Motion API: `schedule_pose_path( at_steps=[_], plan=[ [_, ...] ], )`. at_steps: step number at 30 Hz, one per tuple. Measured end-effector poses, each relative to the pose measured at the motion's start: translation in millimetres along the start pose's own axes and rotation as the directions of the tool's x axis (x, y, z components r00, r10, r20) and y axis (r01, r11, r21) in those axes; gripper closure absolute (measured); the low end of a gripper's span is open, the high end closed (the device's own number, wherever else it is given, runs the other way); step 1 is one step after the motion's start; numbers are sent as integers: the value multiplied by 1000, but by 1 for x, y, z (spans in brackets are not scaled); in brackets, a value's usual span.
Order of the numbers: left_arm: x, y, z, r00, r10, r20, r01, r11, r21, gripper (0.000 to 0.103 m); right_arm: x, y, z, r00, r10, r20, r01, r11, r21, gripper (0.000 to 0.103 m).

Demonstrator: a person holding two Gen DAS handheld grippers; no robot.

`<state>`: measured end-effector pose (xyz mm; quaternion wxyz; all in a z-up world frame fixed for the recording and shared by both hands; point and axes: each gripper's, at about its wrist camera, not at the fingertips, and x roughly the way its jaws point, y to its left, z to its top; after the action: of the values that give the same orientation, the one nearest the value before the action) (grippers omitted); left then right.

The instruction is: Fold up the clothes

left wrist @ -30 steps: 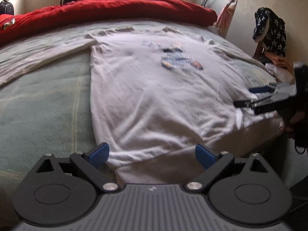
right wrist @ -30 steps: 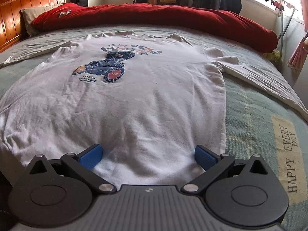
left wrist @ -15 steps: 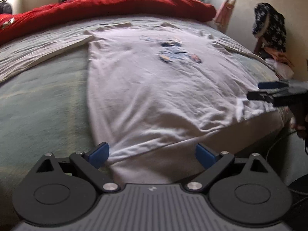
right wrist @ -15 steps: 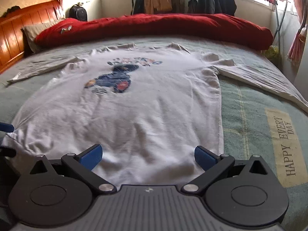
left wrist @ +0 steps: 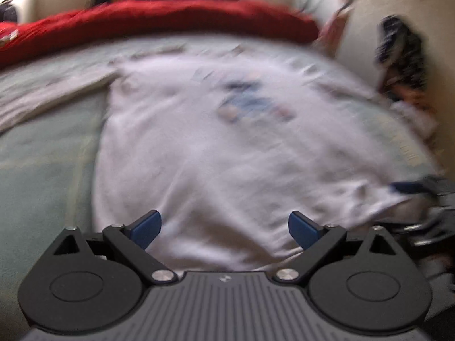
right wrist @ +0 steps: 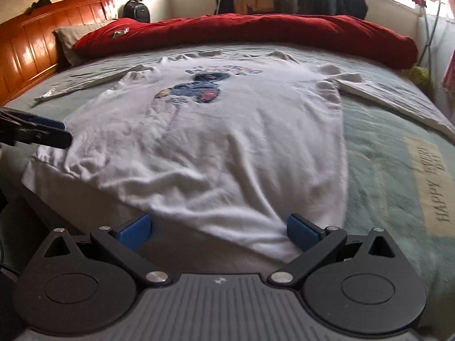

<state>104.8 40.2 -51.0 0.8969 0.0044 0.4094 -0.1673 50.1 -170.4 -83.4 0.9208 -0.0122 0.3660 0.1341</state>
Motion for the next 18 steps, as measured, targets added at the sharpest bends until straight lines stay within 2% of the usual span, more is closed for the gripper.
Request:
schedule_pose_path(
  at_steps=[2, 7, 10, 12, 15, 18],
  plan=[
    [5, 3, -5, 999, 32, -20, -33, 999, -16, 7, -6, -1, -3, 1000, -16, 15, 15, 1000, 16, 0],
    [-4, 9, -8, 1000, 14, -22, -15, 999, -41, 7, -17, -2, 7, 997, 37, 75, -44, 995, 89, 0],
    [-7, 4, -2, 1000, 8, -11, -8, 999, -38, 7, -12, 3, 10, 997, 53, 63, -59, 995, 83, 0],
    [-12, -2, 6, 998, -59, 20, 59, 998, -26, 7, -4, 3, 4, 999, 47, 5, -47, 995, 84, 0],
    [-16, -19, 18, 984, -171, 59, 170, 985, 16, 7, -1, 5, -6, 1000, 19, -2, -19, 998, 53, 0],
    [-8, -42, 25, 967, -253, 40, 250, 966, 66, 7, 0, 12, -6, 1000, -11, -15, 12, 1000, 22, 0]
  ],
)
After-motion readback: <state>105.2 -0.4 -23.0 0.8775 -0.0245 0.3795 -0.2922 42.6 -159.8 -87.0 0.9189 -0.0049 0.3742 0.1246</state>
